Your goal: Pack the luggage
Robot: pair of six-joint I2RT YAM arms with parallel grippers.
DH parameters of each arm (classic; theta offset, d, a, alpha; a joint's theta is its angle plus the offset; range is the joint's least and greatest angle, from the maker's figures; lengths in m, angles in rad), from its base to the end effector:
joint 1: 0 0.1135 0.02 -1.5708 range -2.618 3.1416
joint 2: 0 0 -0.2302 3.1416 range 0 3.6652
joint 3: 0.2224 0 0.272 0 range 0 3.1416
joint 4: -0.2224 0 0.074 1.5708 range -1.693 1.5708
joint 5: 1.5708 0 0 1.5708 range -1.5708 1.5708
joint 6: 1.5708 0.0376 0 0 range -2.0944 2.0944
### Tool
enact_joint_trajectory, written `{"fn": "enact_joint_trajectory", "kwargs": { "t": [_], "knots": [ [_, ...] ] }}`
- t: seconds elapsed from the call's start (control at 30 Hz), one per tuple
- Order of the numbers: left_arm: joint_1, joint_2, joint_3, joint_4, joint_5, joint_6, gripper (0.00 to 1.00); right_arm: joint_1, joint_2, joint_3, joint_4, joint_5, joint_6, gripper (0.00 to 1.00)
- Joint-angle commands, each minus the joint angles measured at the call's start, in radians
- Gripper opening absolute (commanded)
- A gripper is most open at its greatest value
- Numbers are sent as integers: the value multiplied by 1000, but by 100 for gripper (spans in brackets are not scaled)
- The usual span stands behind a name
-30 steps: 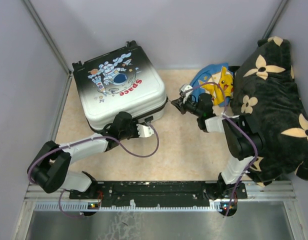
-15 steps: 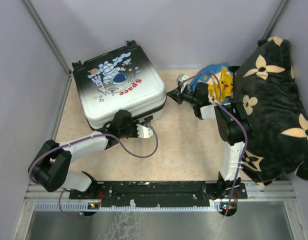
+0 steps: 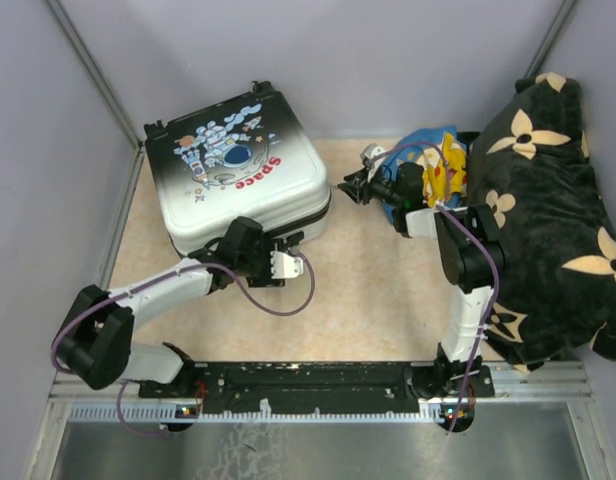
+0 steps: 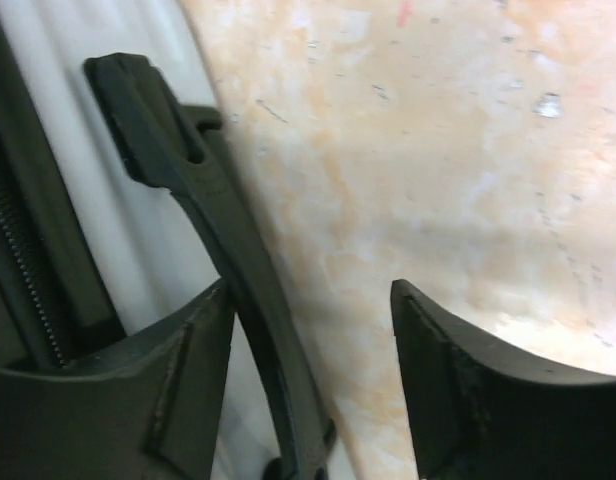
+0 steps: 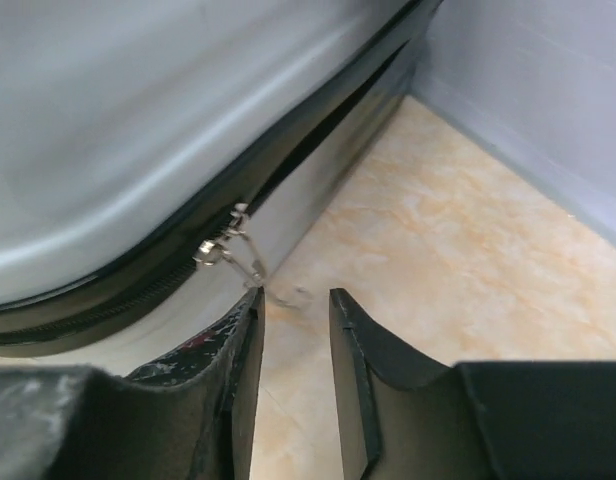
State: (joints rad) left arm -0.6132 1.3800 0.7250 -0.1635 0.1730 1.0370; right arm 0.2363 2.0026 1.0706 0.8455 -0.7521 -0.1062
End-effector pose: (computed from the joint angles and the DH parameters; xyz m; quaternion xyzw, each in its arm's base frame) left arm 0.2409 -0.1775 0.1444 0.7022 0.6054 -0.0016 0.3747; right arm 0.4060 0.1242 0.1366 -0.3614 0.6332 0.3110 0.6097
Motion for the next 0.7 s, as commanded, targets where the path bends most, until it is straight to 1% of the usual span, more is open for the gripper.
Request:
{"fn": "enact_joint_trajectory", "kwargs": {
  "t": [0.0, 0.1, 0.13, 0.23, 0.3, 0.37, 0.47, 0.5, 0.57, 0.63, 0.67],
  "knots": [
    [7, -126, 11, -151, 31, -15, 75, -30, -138, -31, 54, 66, -10, 37],
    [0, -223, 23, -145, 131, -12, 89, -39, -175, -54, 18, 74, -23, 50],
    [-2, -257, 27, -143, 165, -13, 93, -42, -183, -59, 9, 78, -26, 53],
    [-5, -343, 57, -143, 236, -42, 100, -52, -193, -48, -36, 95, -26, 61],
    [-5, -365, 90, -149, 244, -87, 100, -55, -193, -18, -96, 105, -29, 69],
    [-5, -364, 135, -136, 206, -167, 100, -56, -185, 23, -148, 115, -28, 76],
    [16, -314, 242, -153, 139, -285, 100, -56, -171, 104, -252, 118, -21, 89],
    [40, -285, 305, -168, 133, -330, 100, -56, -161, 137, -292, 116, -20, 93],
    [95, -222, 408, -213, 148, -405, 100, -56, -138, 209, -382, 107, -20, 98],
    [166, -164, 494, -227, 155, -504, 100, -55, -106, 275, -449, 104, -13, 99],
    [232, -134, 535, -234, 186, -549, 100, -55, -91, 307, -476, 104, -11, 99]
  ]
}}
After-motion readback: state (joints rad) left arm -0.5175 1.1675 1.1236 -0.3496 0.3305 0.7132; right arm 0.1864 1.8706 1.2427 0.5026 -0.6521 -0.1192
